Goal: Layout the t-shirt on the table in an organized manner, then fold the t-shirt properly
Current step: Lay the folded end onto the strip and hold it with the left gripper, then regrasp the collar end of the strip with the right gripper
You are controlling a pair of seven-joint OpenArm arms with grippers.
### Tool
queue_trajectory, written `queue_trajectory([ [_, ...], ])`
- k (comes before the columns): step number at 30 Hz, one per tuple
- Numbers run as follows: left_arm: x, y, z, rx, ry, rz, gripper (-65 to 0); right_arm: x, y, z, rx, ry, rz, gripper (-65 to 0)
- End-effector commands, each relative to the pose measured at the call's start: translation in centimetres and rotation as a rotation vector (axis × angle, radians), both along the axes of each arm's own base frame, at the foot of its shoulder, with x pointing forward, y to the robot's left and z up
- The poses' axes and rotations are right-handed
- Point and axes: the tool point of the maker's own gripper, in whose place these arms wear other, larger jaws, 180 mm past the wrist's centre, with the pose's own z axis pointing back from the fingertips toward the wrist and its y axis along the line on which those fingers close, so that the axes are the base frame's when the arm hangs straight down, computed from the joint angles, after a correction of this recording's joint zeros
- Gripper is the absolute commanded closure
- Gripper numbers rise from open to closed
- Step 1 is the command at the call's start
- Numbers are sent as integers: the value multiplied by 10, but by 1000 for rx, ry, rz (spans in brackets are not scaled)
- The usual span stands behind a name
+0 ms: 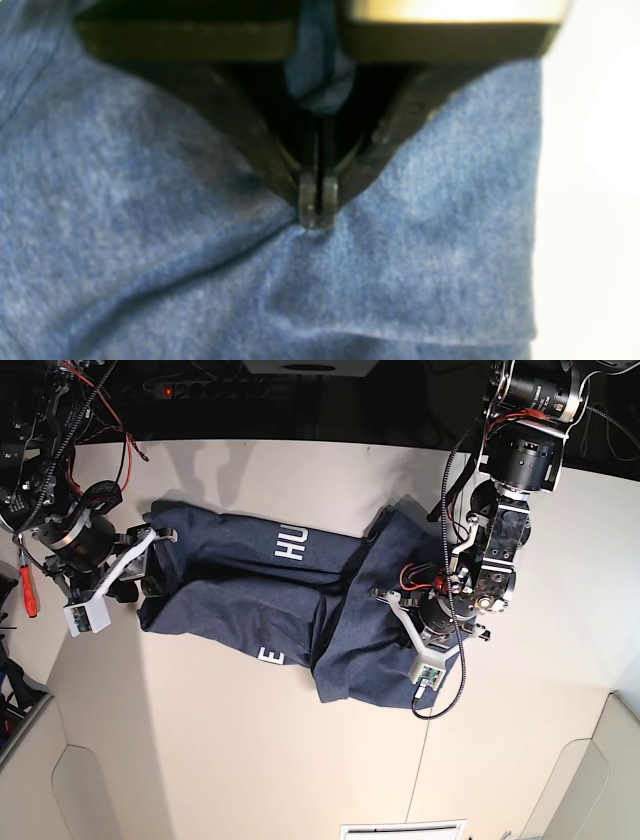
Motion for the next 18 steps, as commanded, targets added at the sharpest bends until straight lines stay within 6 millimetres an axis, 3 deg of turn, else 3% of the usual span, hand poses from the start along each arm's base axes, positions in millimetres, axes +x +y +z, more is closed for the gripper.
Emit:
queue_trajectory([
  [1,-10,10,-11,57,67,4,0,9,-6,11,5,-51,-14,-307],
  [9,-11,3,-11,39,68,-3,0,26,-36,-39,90,20,-240,-437],
  [13,-12,-3,-11,27,70,-18,0,39,-32,-57,171,102,-257,-439],
  [18,-14,-4,-12,22,76,-27,0,44,-21,-57,206,169,-211,-439],
])
